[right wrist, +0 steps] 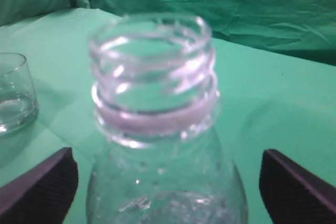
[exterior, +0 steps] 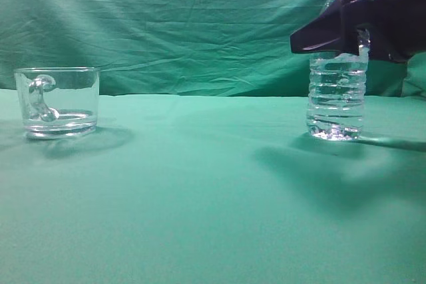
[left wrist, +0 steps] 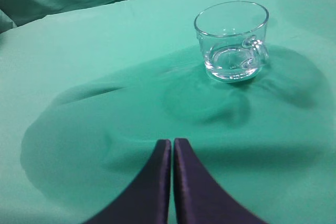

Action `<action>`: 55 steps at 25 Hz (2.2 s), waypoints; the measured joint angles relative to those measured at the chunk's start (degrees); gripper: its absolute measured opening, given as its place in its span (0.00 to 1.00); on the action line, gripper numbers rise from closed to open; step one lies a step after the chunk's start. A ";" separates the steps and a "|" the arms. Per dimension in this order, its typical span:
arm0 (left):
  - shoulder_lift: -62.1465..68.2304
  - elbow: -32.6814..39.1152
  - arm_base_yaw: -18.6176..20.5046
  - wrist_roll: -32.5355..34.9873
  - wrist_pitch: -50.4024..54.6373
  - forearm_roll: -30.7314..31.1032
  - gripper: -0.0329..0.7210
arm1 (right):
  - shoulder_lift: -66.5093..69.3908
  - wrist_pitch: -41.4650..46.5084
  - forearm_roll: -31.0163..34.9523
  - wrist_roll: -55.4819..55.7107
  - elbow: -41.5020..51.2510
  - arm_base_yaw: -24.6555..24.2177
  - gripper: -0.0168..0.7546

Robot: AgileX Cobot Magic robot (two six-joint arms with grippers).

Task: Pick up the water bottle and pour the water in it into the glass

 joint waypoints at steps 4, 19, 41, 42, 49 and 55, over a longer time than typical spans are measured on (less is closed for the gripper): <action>0.00 0.00 0.00 0.00 0.00 0.00 0.04 | -4.37 0.76 0.00 1.21 0.00 0.00 0.83; 0.00 0.00 0.00 0.00 0.00 0.00 0.04 | -39.41 26.31 -9.72 25.50 0.00 0.00 0.14; 0.00 0.00 0.00 0.00 0.00 0.00 0.04 | -83.13 22.65 -49.20 66.00 0.20 0.00 0.02; 0.00 0.00 0.00 0.00 0.00 0.00 0.04 | -84.29 22.03 -49.68 66.00 0.20 0.00 0.02; 0.00 0.00 0.00 0.00 0.00 0.00 0.04 | -92.33 30.04 -48.82 73.72 0.20 0.00 0.02; 0.00 0.00 0.00 0.00 0.00 0.00 0.04 | -95.54 49.90 -40.51 78.96 1.44 0.00 0.02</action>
